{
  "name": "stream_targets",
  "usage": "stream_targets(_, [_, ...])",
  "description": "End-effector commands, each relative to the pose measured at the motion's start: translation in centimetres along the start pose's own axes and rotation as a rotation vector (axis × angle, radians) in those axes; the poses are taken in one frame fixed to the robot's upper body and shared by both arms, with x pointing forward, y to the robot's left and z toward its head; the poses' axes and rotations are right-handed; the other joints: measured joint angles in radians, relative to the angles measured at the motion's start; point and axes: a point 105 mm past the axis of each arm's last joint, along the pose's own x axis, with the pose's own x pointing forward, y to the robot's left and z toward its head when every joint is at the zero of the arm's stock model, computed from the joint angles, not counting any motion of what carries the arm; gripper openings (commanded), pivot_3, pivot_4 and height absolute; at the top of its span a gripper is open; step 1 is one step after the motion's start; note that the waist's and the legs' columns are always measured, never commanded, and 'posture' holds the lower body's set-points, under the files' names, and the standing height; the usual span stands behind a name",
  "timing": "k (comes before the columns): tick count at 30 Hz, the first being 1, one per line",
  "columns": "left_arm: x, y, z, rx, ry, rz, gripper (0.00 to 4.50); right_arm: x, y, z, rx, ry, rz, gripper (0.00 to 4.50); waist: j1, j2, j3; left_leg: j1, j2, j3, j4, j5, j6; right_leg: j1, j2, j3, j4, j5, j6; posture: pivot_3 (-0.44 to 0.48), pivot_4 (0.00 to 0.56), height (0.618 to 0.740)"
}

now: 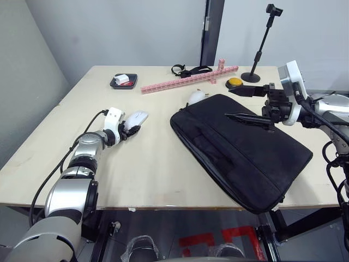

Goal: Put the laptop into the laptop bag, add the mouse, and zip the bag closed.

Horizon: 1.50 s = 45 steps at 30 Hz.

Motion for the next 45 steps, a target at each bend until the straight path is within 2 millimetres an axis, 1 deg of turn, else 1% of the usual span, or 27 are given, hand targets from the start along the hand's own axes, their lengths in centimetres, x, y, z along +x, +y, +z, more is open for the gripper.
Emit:
stream_targets(1, [-0.5,1.0,1.9,0.019,-0.058,0.016,2.78,-0.2,0.3,0.9,-0.036,-0.018,-0.001,4.5,0.0,0.0,0.0,0.0,0.0,0.0,0.0,0.0,0.0,0.0,0.0,0.0,0.0,0.0,0.0,0.0,0.15,0.74])
stream_targets(4, [-1.2,1.5,3.3,0.033,-0.106,-0.004,2.78,0.0,0.5,0.7,-0.032,-0.01,0.005,4.5,-0.001,0.0,0.0,0.0,0.0,0.0,-0.001,0.0,0.0,0.0,0.0,0.0,-0.001,0.0,0.0,0.0,0.15,0.74])
stream_targets(9, [-2.4,1.2,5.3,0.098,-0.169,-0.097,2.78,0.8,1.5,-0.1,-0.017,0.017,0.041,4.5,0.0,0.0,0.0,0.0,0.0,0.0,-0.002,0.0,0.0,0.0,0.0,-0.001,-0.004,0.001,0.002,0.0,0.15,0.74])
stream_targets(11, [-3.2,0.7,6.1,0.134,-0.189,-0.152,2.78,1.4,2.1,-0.7,-0.023,0.039,0.055,4.5,0.0,0.0,0.0,0.0,0.0,0.0,-0.003,0.0,-0.001,0.0,0.0,-0.001,-0.005,0.001,0.002,0.0,0.15,0.74])
stream_targets(14, [-4.7,-0.5,7.1,0.186,-0.205,-0.239,2.78,2.5,2.5,-1.5,-0.02,0.057,0.054,4.5,-0.004,0.0,0.0,0.0,0.0,0.001,-0.005,0.0,-0.001,0.0,0.0,-0.001,-0.006,0.001,0.002,0.0,0.15,0.74])
stream_targets(18, [-7.4,-4.0,7.2,0.24,-0.177,-0.4,2.78,3.9,4.3,-3.3,-0.062,0.126,0.106,4.5,-0.009,0.0,0.001,0.0,0.0,0.002,-0.009,0.0,-0.003,-0.001,0.0,-0.001,-0.007,0.001,0.002,0.0,0.15,0.74])
stream_targets(20, [-8.3,-5.0,7.0,0.243,-0.163,-0.428,2.78,4.2,4.7,-4.3,-0.082,0.165,0.12,4.5,-0.009,0.0,0.001,0.0,0.0,0.002,-0.01,-0.001,-0.003,-0.002,0.0,-0.002,-0.008,0.001,0.002,0.0,0.15,0.74])
stream_targets(22, [-9.4,-6.1,6.3,0.249,-0.13,-0.47,2.78,4.8,4.8,-5.3,-0.071,0.191,0.105,4.5,-0.007,0.001,0.001,0.0,0.0,0.002,-0.011,-0.001,-0.004,-0.002,0.0,-0.002,-0.009,0.0,0.002,0.0,0.15,0.74])
stream_targets(24, [-10.4,-7.1,5.6,0.256,-0.101,-0.508,2.78,5.3,4.7,-6.5,-0.102,0.242,0.077,4.5,-0.012,0.001,0.001,0.001,0.0,0.003,-0.011,-0.002,-0.005,-0.001,0.0,-0.001,-0.009,0.0,0.002,0.0,0.15,0.74])
stream_targets(26, [-11.2,-8.0,5.1,0.25,-0.075,-0.538,2.78,5.8,4.7,-7.5,-0.106,0.274,0.053,4.5,-0.015,0.001,0.001,0.001,0.0,0.003,-0.011,-0.005,-0.01,-0.001,0.0,-0.001,-0.009,0.0,0.002,0.0,0.15,0.74])
stream_targets(27, [-11.7,-8.3,4.6,0.259,-0.055,-0.548,2.78,6.1,4.4,-8.3,-0.117,0.305,0.019,4.5,-0.016,0.001,0.001,0.002,0.0,0.003,-0.011,-0.005,-0.011,-0.002,0.0,-0.001,-0.009,0.0,0.003,0.0,0.15,0.74])
stream_targets(28, [-12.1,-8.5,4.2,0.262,-0.04,-0.555,2.78,6.4,4.2,-9.1,-0.123,0.336,-0.009,4.5,-0.017,0.001,0.001,0.002,0.0,0.003,-0.011,-0.005,-0.012,-0.002,0.0,-0.001,-0.008,0.0,0.003,0.0,0.15,0.74])
stream_targets(30, [-12.7,-8.9,3.8,0.263,-0.027,-0.559,2.78,6.8,4.1,-10.0,-0.136,0.373,-0.038,4.5,-0.019,0.001,0.001,0.002,0.001,0.003,-0.011,-0.005,-0.012,-0.002,0.001,0.0,-0.008,0.0,0.004,0.0,0.15,0.74])
stream_targets(35, [-13.4,-9.6,3.7,0.26,-0.016,-0.564,2.78,7.4,4.7,-10.9,-0.132,0.408,-0.045,4.5,-0.017,0.001,0.001,0.003,0.001,0.003,-0.012,-0.005,-0.013,-0.002,0.001,0.0,-0.008,0.0,0.012,0.0,0.15,0.74])
stream_targets(38, [-13.5,-9.8,3.6,0.261,-0.013,-0.556,2.78,7.5,4.9,-11.9,-0.13,0.432,-0.047,4.5,-0.018,0.001,0.001,0.003,0.001,0.003,-0.012,-0.005,-0.014,-0.002,0.001,0.0,-0.008,0.001,0.012,0.0,0.15,0.74])
stream_targets(43, [-13.5,-10.1,3.9,0.256,-0.019,-0.56,2.78,7.0,4.7,-13.9,-0.149,0.5,-0.062,4.5,-0.02,0.001,0.001,0.004,0.001,0.004,-0.012,-0.005,-0.014,-0.002,0.001,0.001,-0.008,0.001,0.012,0.0,0.15,0.74])
stream_targets(45, [-13.5,-10.1,3.9,0.259,-0.014,-0.564,2.78,6.9,4.8,-14.4,-0.155,0.517,-0.063,4.5,-0.021,0.001,0.001,0.004,0.001,0.004,-0.012,-0.005,-0.014,-0.002,0.001,0.001,-0.008,0.001,0.012,0.0,0.15,0.74])
